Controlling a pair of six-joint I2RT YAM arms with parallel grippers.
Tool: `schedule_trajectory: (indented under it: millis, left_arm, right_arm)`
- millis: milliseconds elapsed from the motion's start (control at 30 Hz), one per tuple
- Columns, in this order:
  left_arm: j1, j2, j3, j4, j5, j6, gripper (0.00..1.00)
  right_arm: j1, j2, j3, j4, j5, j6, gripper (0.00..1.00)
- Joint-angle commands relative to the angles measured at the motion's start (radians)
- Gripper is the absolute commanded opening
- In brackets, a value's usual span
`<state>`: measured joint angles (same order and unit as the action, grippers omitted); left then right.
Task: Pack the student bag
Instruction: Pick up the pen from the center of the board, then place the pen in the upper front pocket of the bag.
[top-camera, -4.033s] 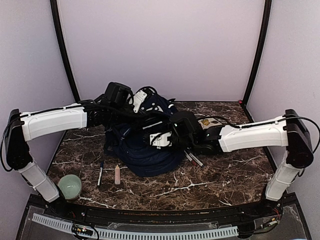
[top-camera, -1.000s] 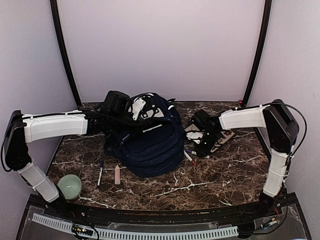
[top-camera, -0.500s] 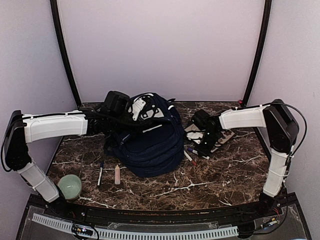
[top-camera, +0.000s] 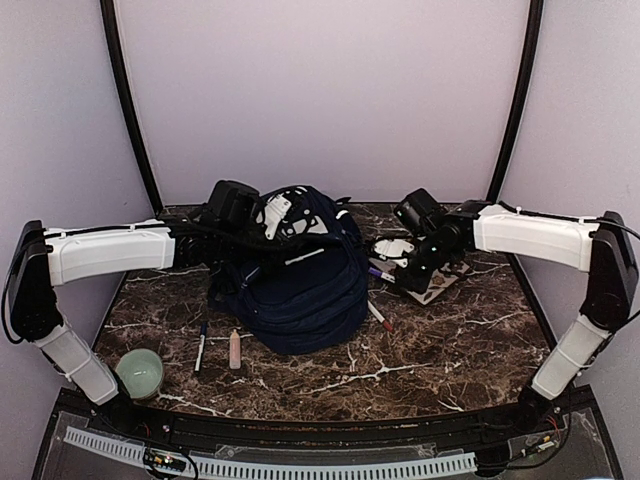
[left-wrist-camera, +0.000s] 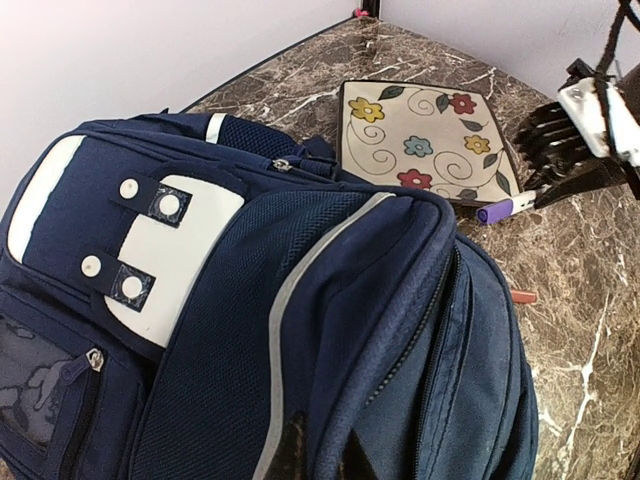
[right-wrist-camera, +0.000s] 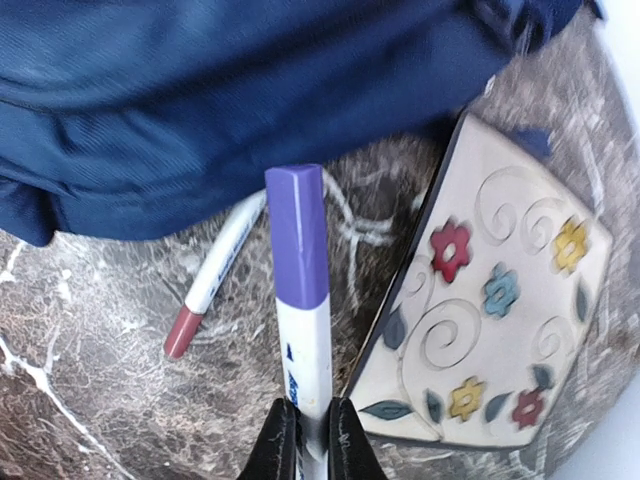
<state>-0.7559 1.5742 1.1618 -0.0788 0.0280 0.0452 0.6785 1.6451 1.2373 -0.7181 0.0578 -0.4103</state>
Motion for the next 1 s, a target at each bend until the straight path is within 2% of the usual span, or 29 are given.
schedule_trajectory:
  millis: [0, 200, 467, 800, 967]
  left_arm:
    - [0.008, -0.03, 0.06, 0.011, 0.003, 0.002, 0.0]
    - [0.012, -0.027, 0.1, -0.022, 0.013, -0.005, 0.01]
    - [0.012, -0.046, 0.096, -0.023, 0.03, -0.02, 0.0]
    - [0.012, -0.066, 0.105, -0.039, 0.034, -0.021, 0.01]
    - [0.012, -0.075, 0.102, -0.043, 0.033, -0.016, 0.01]
  right_arm:
    - [0.088, -0.044, 0.0, 0.104, 0.096, -0.155, 0.0]
    - [0.234, -0.109, -0.038, 0.301, 0.261, -0.378, 0.02]
    - [0.34, -0.005, -0.007, 0.466, 0.374, -0.543, 0.04]
    - [0.389, 0.161, 0.051, 0.702, 0.46, -0.73, 0.02]
    - [0.394, 0.246, 0.095, 0.76, 0.465, -0.755, 0.02]
